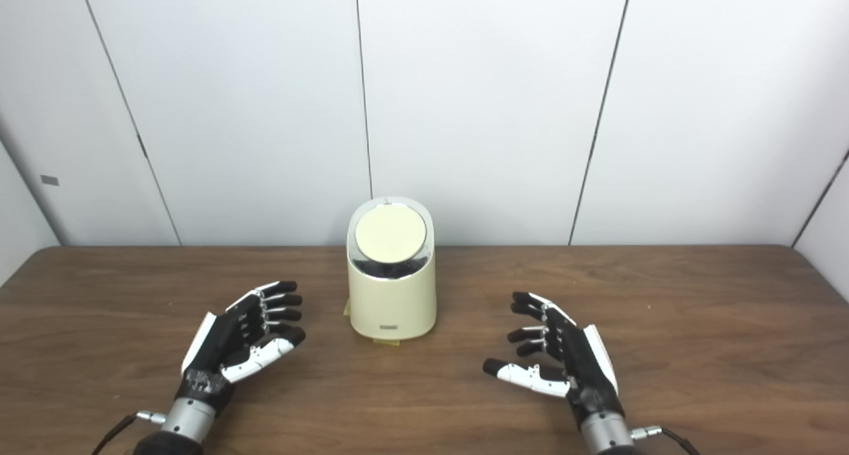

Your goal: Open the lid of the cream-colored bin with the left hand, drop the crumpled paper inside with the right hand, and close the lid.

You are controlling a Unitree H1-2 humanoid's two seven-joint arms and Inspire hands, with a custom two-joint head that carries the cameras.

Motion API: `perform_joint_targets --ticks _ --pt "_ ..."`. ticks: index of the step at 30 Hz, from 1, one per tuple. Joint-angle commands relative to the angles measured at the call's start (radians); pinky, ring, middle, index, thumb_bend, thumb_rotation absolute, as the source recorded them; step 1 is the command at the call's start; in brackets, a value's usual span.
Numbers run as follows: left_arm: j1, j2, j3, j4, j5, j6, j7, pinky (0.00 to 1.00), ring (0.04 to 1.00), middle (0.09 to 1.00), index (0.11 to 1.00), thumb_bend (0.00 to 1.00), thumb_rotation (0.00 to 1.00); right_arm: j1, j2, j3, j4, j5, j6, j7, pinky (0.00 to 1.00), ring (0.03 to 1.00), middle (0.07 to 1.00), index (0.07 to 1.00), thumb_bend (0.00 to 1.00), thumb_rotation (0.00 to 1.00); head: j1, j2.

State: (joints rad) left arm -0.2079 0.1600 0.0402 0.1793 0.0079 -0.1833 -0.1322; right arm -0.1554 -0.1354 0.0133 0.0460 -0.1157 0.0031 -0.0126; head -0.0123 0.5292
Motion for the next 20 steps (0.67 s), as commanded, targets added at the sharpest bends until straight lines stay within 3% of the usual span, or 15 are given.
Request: perform_joint_targets --ticks 1,20 --pt "-0.027 0.011 -0.001 -0.011 0.002 -0.031 0.006 0.63 0.698 0.747 0.798 0.79 0.31 -0.031 -0.006 -0.010 -0.038 0.016 -0.039 0.005 0.52 0.613 0.796 0.810 0.82 0.21 0.000 0.000" --pt "-0.010 -0.001 0.009 -0.019 -0.013 -0.054 0.024 0.56 0.699 0.761 0.842 0.78 0.35 -0.015 0.006 -0.006 -0.062 0.018 -0.040 0.010 0.53 0.639 0.823 0.930 0.84 0.20 -0.009 0.004"
